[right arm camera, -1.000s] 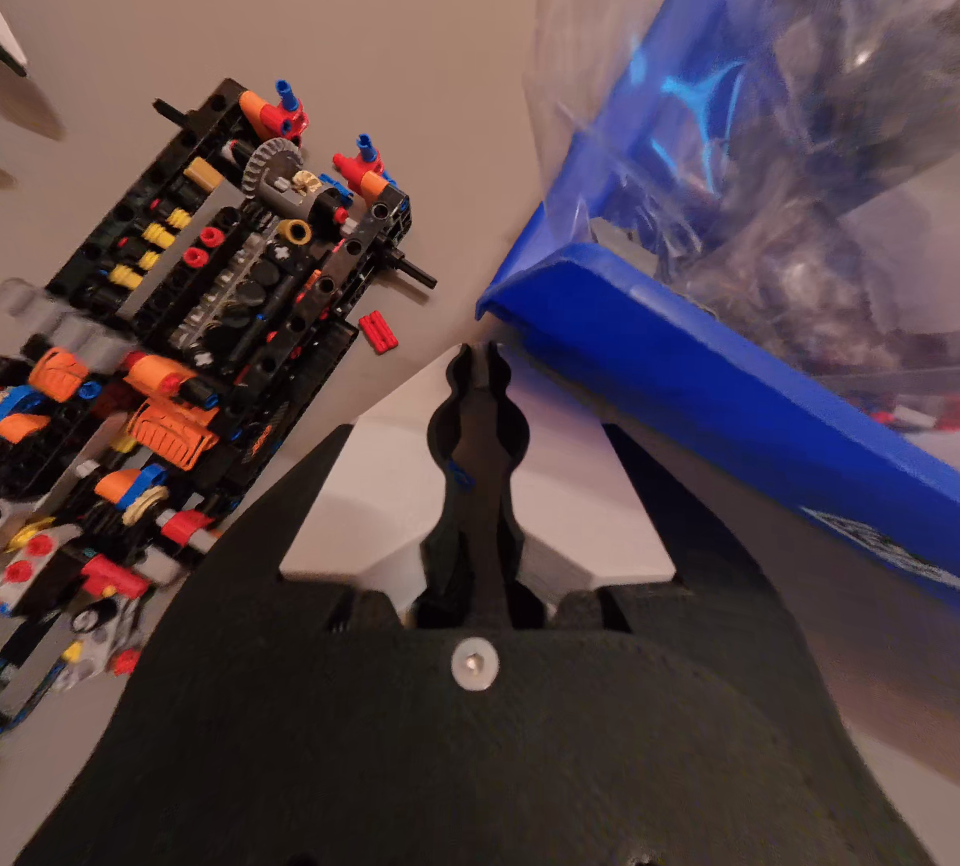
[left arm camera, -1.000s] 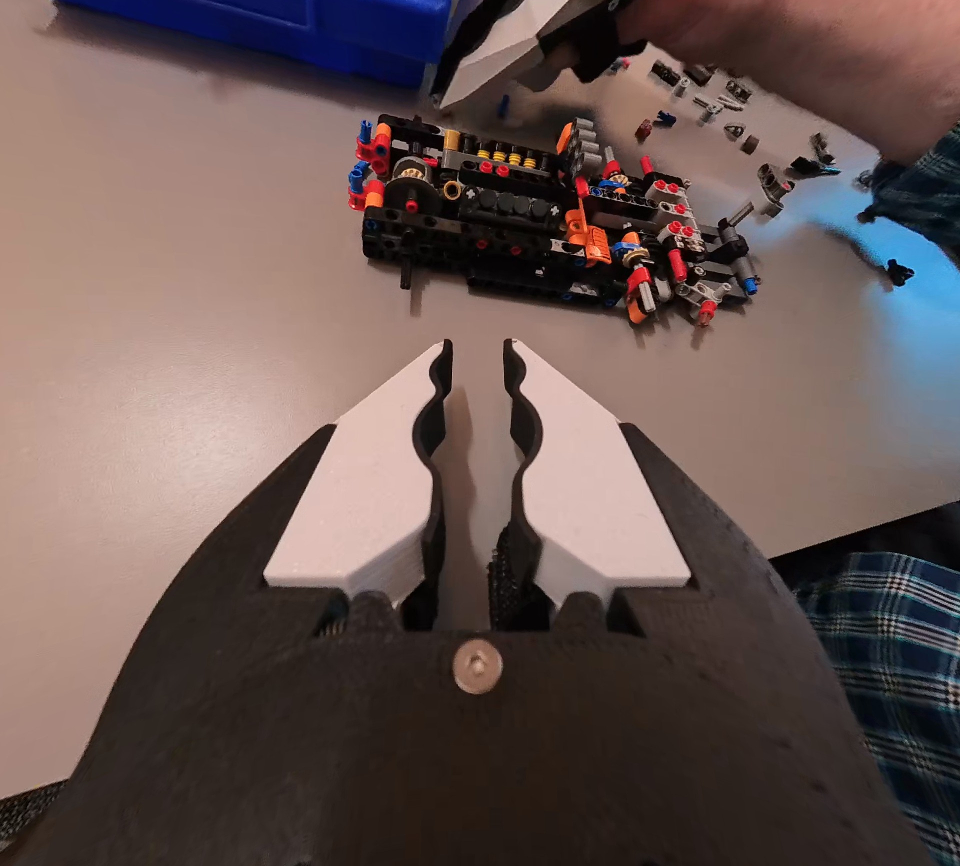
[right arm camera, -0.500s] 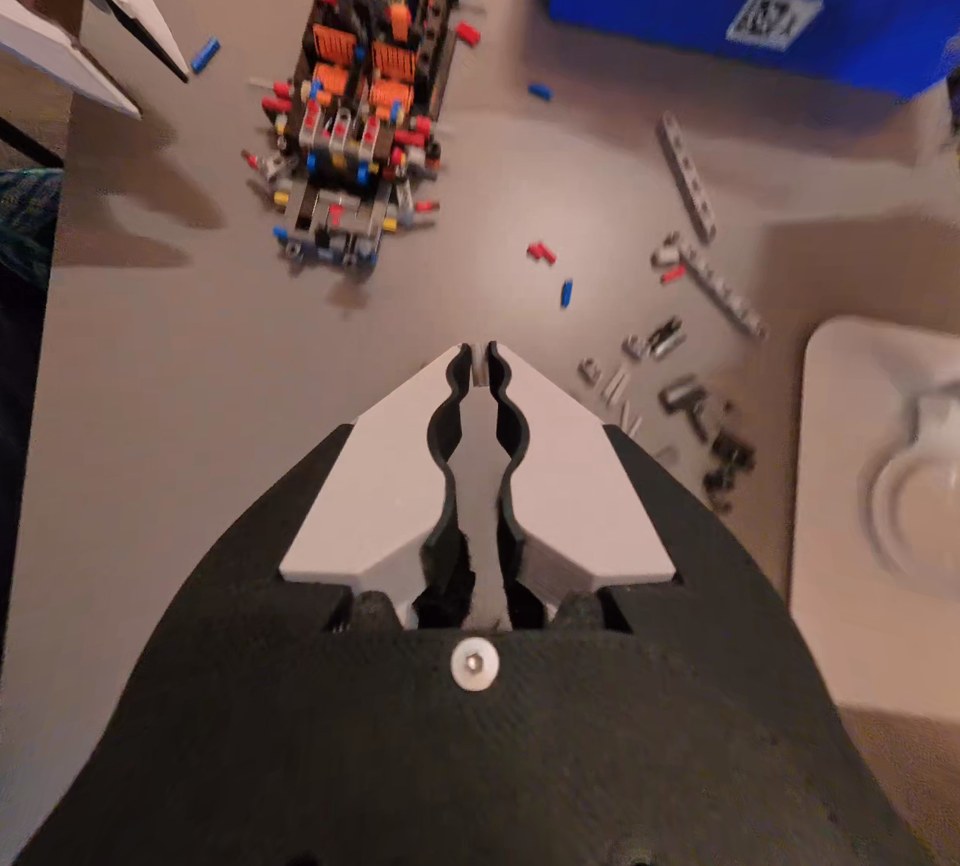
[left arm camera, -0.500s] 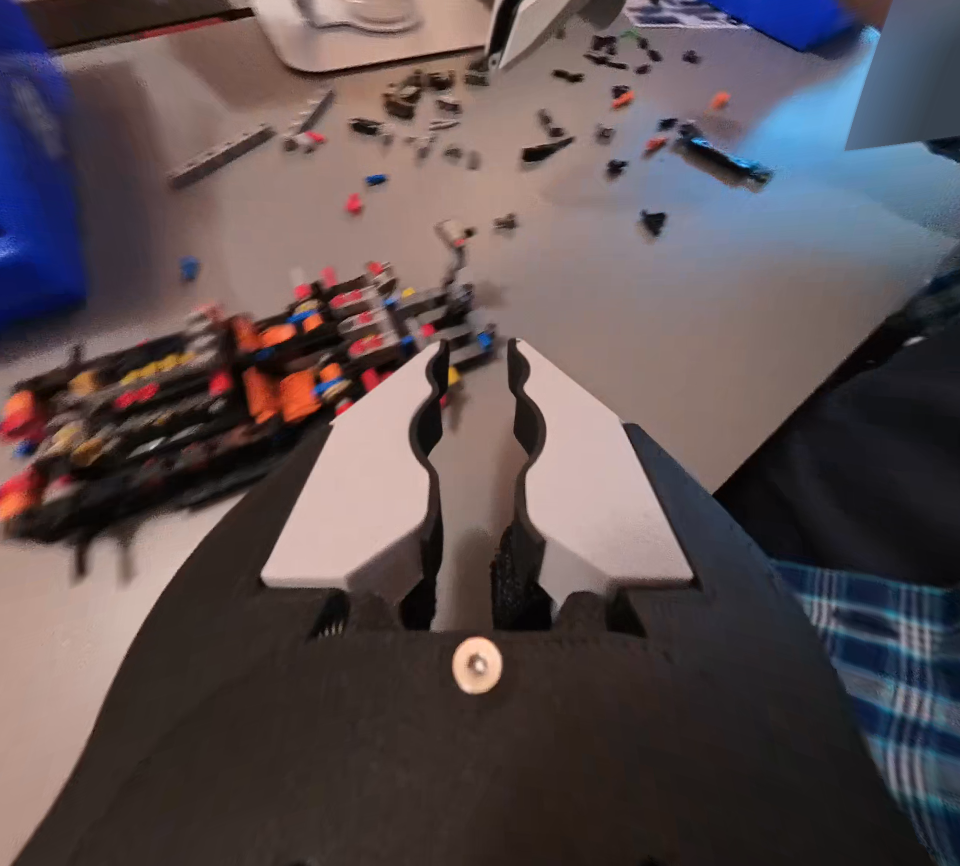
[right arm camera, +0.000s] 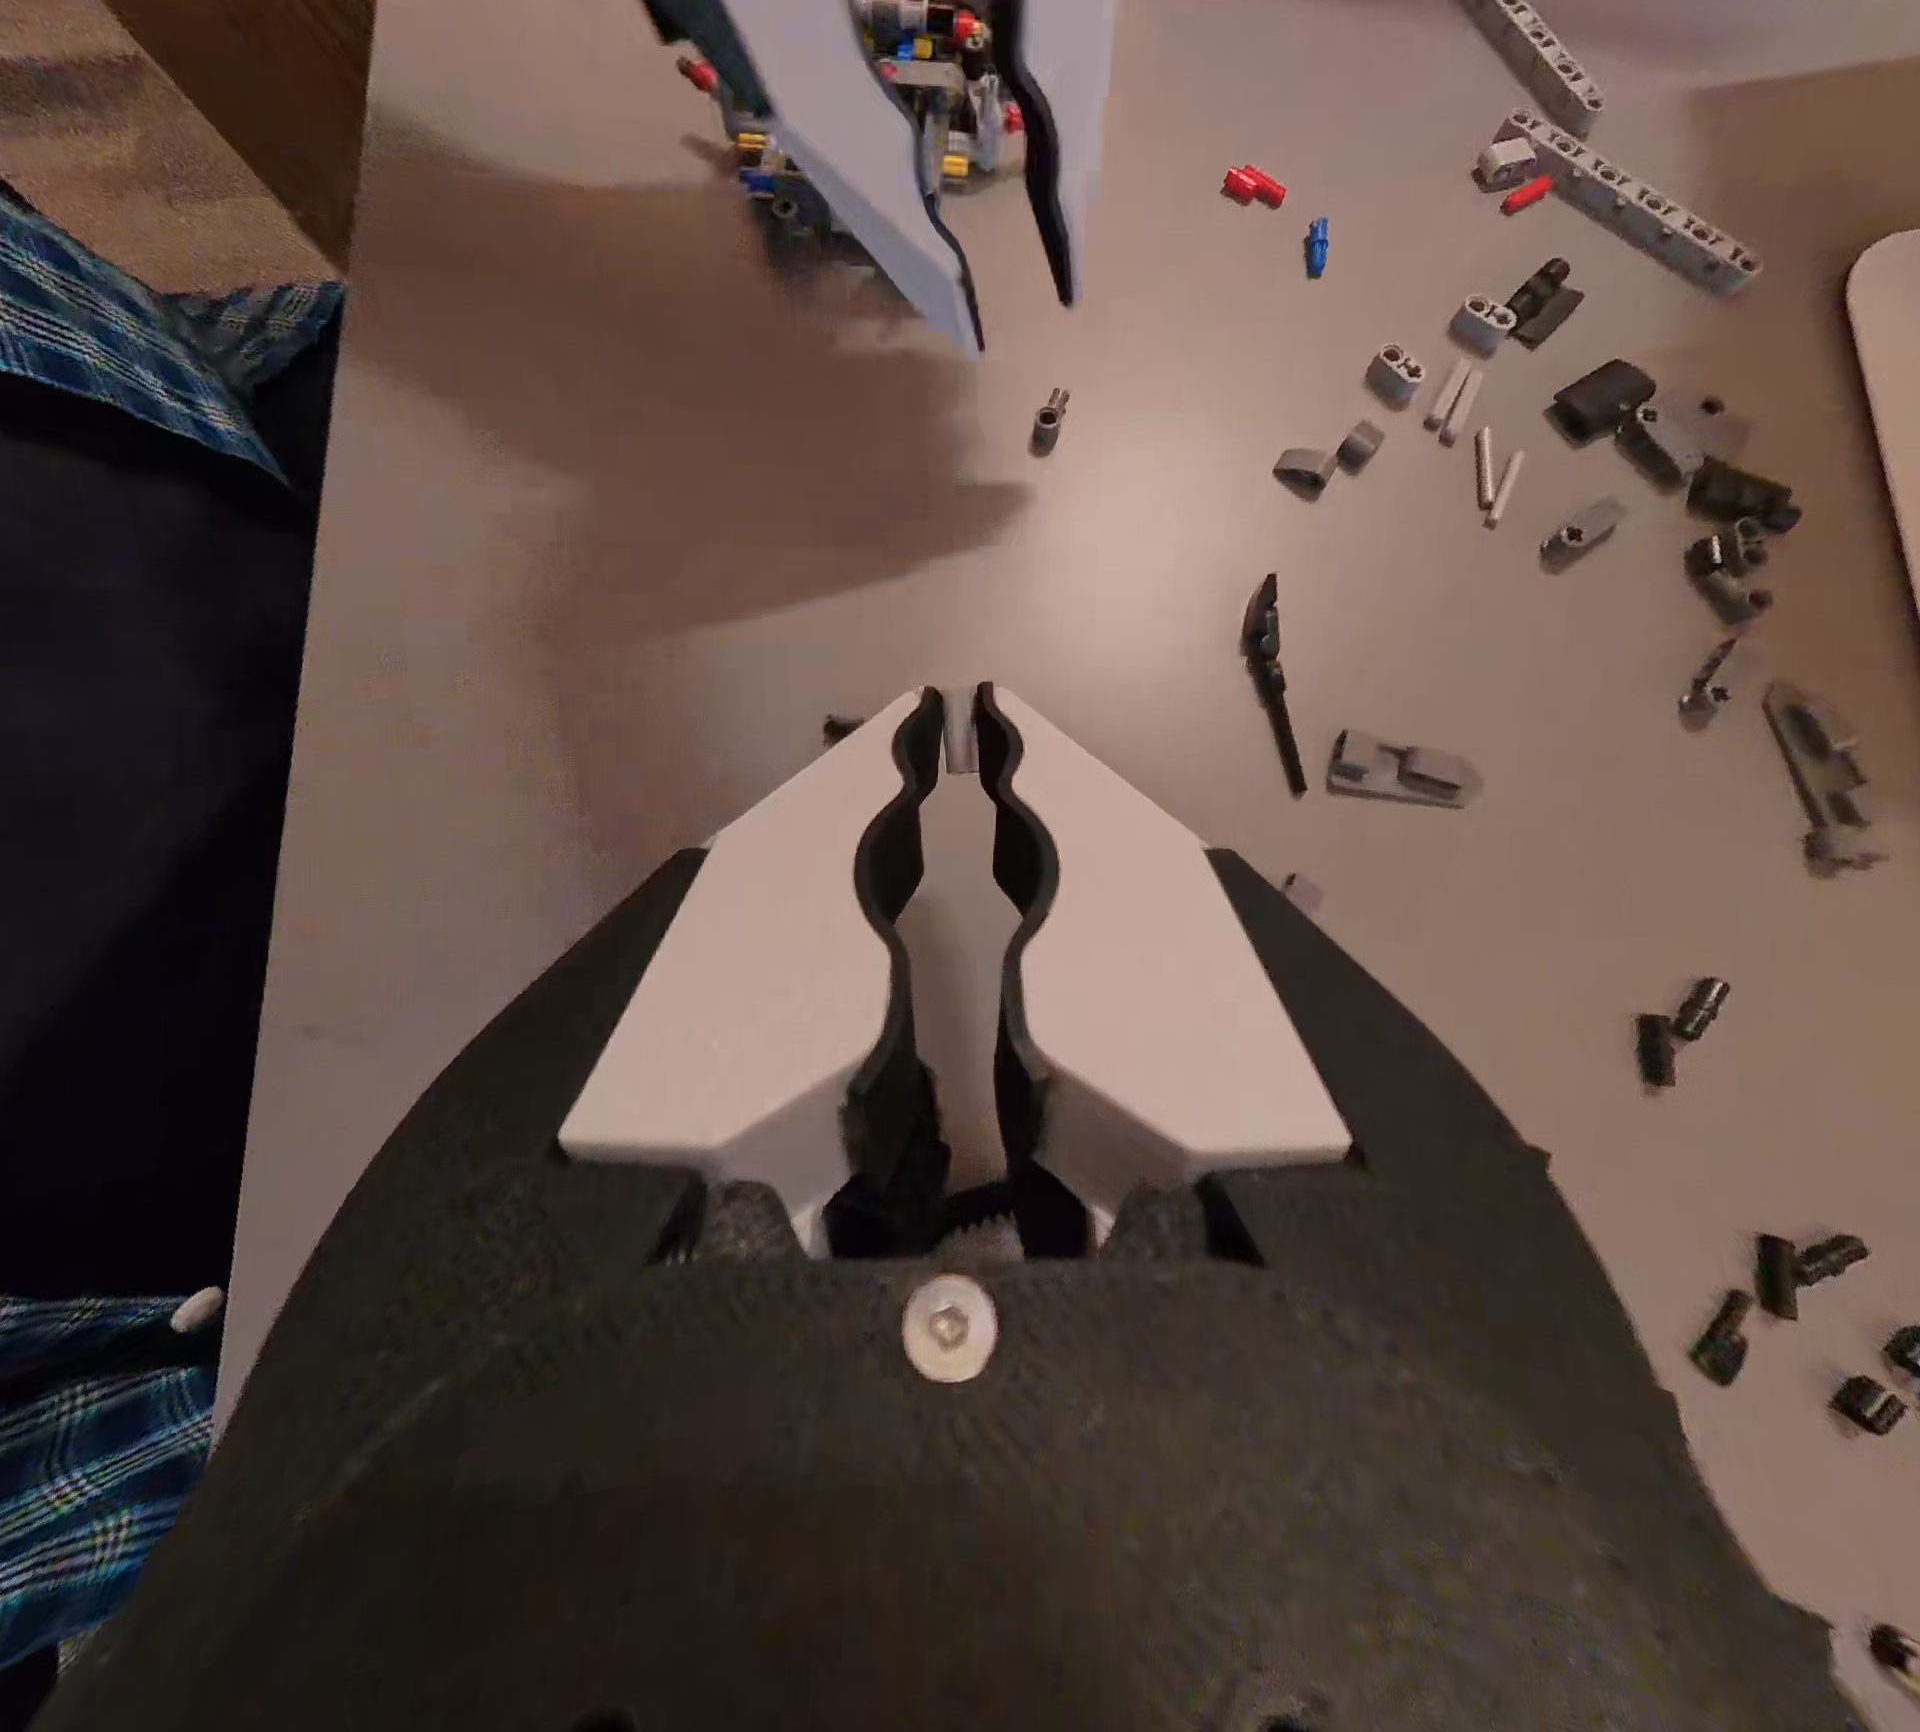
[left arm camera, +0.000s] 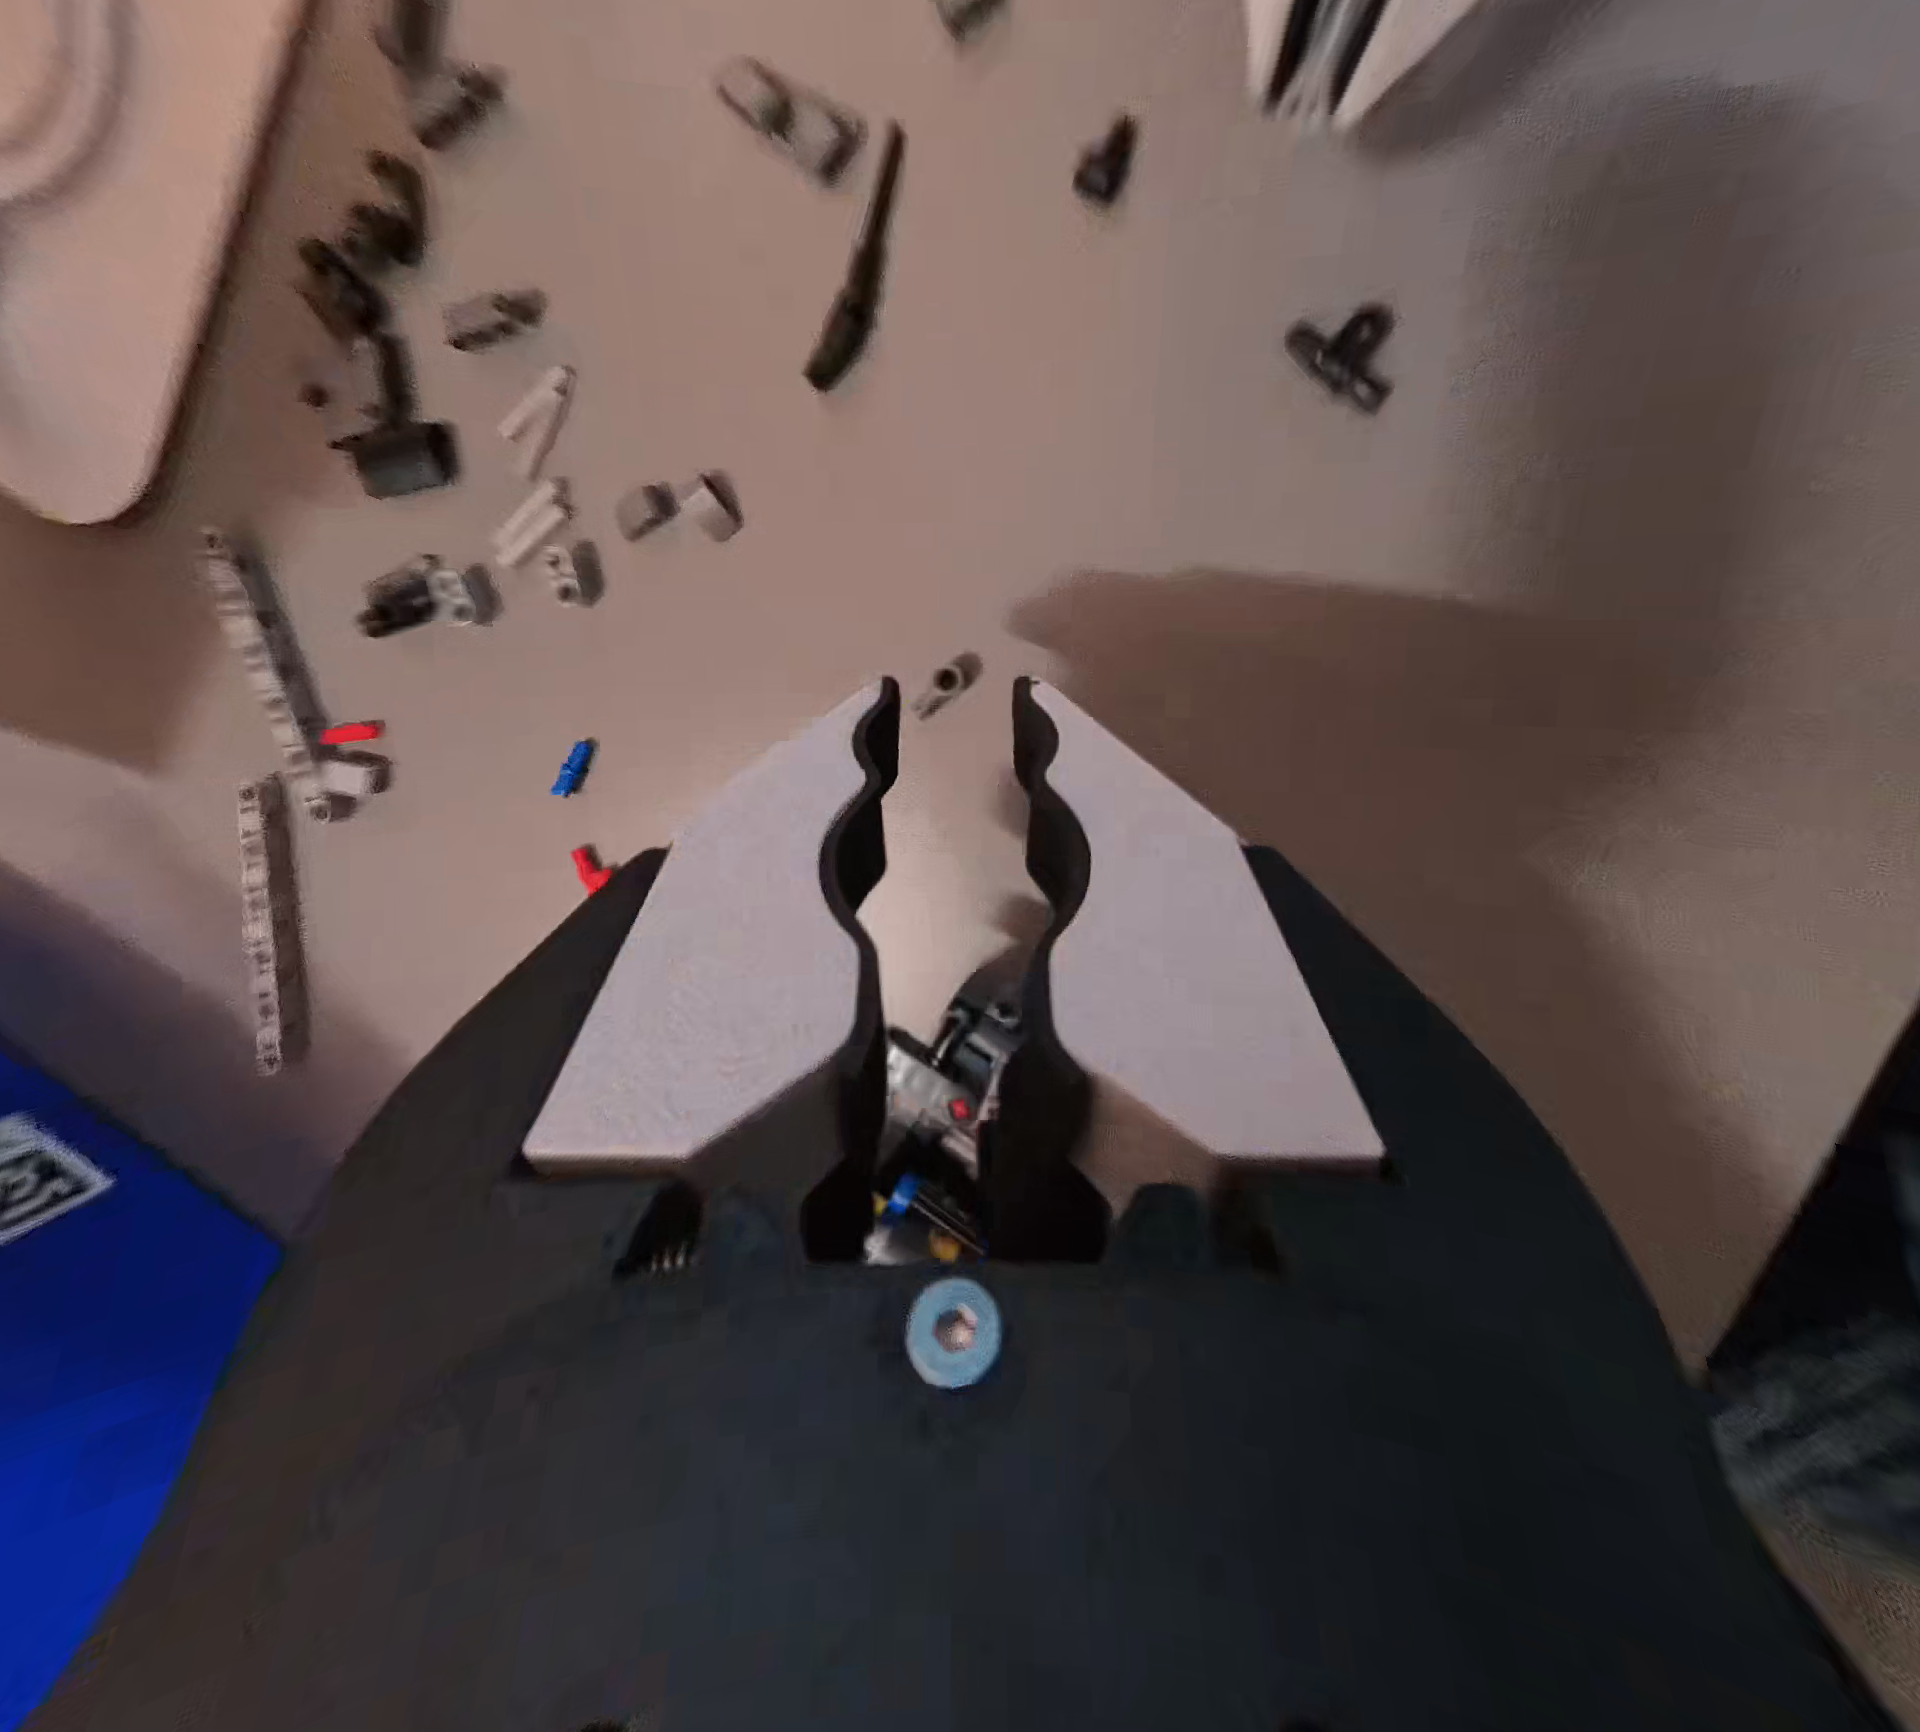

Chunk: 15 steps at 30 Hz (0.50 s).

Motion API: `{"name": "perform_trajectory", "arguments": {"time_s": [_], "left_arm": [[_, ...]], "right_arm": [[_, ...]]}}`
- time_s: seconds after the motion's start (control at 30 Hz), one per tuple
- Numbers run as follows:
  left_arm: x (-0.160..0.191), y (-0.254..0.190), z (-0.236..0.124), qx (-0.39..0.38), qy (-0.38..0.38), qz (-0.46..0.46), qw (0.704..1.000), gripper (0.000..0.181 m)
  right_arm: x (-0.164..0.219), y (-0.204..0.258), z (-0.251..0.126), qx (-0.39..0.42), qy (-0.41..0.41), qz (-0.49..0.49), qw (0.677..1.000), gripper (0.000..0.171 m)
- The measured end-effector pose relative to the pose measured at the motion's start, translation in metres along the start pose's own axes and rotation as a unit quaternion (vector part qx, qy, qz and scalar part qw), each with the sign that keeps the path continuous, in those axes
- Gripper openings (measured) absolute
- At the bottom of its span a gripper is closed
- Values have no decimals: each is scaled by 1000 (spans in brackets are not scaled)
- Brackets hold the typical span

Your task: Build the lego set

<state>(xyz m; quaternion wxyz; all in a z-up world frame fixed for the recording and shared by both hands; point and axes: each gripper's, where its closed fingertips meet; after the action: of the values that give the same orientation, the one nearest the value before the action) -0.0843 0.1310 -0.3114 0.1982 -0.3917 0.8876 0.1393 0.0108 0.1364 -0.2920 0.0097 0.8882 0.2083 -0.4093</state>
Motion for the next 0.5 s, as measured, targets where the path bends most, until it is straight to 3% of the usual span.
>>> {"name": "perform_trajectory", "arguments": {"time_s": [0.23,0.3,0.5], "left_arm": [[14,2,35,-1,112,67,991,17],[15,3,37,-6,123,73,990,9],[17,4,36,-6,151,50,987,8]], "right_arm": [[8,9,-12,8,-22,-5,1000,5],[10,10,-16,12,-28,-2,1000,5],[14,11,-24,22,-34,-3,999,5]]}}
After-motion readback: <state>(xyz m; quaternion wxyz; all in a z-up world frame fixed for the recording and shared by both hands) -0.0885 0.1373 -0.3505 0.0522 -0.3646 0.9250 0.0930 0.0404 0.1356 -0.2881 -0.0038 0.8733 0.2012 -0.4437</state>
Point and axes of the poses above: each gripper's, where its closed fingertips meet, z out along the fingers, x out of its underside, y = z × x across the jaws, and after that the axes turned 13 degrees about -z, right-handed
